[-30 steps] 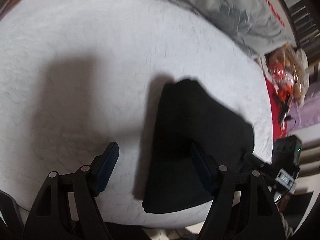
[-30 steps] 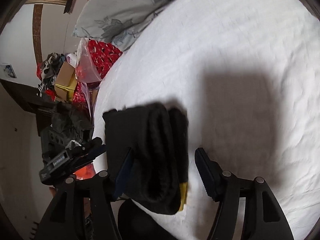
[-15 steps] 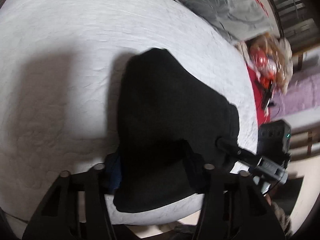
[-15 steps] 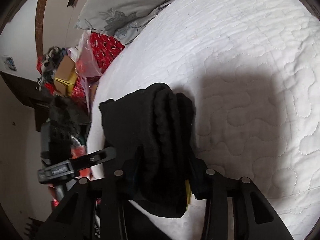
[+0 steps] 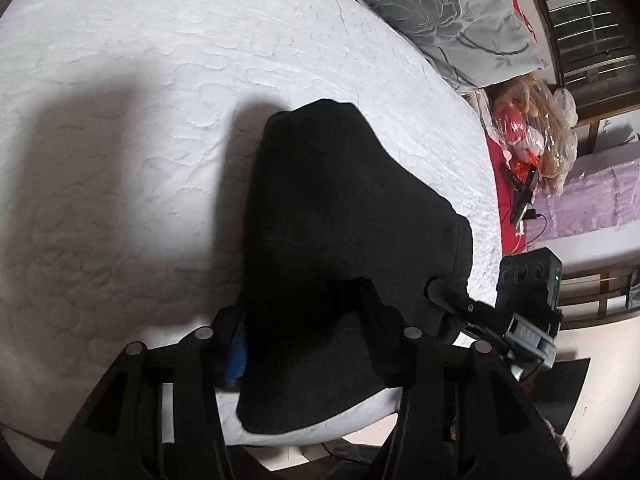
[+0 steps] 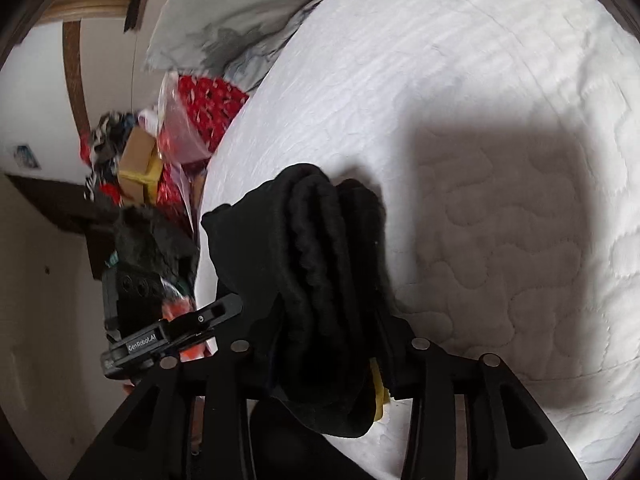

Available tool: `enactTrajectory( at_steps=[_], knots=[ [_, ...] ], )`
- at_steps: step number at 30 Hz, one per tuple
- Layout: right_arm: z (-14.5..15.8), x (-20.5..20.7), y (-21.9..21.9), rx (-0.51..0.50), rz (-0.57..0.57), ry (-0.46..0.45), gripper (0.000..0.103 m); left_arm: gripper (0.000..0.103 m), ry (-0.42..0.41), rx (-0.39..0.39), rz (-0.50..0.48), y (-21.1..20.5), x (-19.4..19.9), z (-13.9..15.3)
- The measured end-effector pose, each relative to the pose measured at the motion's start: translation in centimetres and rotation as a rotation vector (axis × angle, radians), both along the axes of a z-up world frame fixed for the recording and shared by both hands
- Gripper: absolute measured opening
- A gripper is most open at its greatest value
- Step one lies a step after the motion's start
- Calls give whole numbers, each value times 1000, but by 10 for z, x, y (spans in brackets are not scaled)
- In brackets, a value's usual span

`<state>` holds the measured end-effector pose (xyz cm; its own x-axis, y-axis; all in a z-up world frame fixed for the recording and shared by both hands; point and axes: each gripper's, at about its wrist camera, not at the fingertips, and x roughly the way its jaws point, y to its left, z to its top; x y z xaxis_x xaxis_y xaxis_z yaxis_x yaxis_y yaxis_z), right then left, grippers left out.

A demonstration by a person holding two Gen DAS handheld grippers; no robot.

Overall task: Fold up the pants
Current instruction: 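Press the folded bundle down with both grippers and open them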

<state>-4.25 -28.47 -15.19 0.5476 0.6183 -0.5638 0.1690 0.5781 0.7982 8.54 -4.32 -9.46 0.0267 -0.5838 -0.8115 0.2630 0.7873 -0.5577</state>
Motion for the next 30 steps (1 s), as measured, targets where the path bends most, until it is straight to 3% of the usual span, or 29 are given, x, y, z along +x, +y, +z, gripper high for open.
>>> enactTrajectory(
  at_steps=[2,3,6,9,14,17,20,24,27,30],
  knots=[
    [1,1,3,-24,3,-2,41,48,-30,16,-10,-8,-4,5],
    [4,2,5,-50,5,1,40,42,-54,18,-10,-10,-7,9],
    [15,0,11,-104,18,-6,35,29,-46,-64,18,9,-12,15],
    [26,-3,12,-95,29,-28,33,28,-29,-117,37,22,-10,23],
    [53,23,30,-84,67,-58,33,28,-92,-130,92,42,16,59],
    [79,57,49,-98,97,-99,33,28,-166,-98,132,58,38,83],
    [95,85,70,-126,123,-133,33,28,-200,-33,168,70,64,88],
    [89,125,102,-181,153,-121,33,29,-180,86,200,82,87,63],
    [65,142,121,-245,165,-66,33,30,-136,202,197,79,94,27],
    [48,145,129,-327,174,-46,38,37,-174,224,212,80,88,11]
  ],
)
